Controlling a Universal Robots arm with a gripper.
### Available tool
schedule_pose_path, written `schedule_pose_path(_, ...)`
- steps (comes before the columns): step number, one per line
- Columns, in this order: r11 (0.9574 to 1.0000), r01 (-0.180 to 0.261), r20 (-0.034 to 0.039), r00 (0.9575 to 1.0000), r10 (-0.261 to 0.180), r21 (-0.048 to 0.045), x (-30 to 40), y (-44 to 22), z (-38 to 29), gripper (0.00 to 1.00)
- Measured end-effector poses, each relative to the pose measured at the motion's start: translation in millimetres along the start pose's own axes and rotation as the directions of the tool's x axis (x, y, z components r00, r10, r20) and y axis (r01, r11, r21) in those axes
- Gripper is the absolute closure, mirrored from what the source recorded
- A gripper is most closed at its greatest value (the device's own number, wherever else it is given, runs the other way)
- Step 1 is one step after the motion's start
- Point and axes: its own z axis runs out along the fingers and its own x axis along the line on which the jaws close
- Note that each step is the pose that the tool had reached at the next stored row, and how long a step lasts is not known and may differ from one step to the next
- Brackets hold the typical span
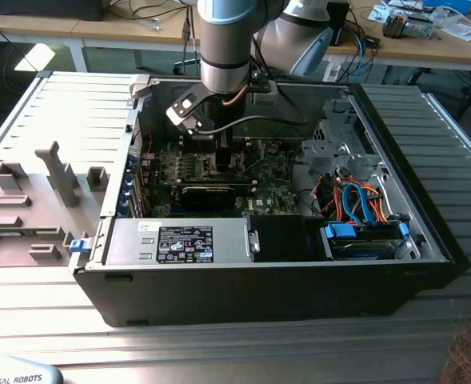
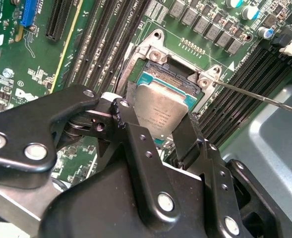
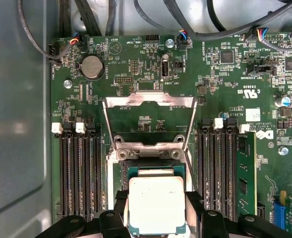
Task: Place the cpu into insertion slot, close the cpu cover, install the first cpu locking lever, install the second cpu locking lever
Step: 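Place the cpu into insertion slot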
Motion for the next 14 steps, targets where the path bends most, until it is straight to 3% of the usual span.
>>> schedule_pose_path(14,1.0000,0.000,0.0001,1.0000,0.000,0.0001,0.4,-4.3,2.6,0.46)
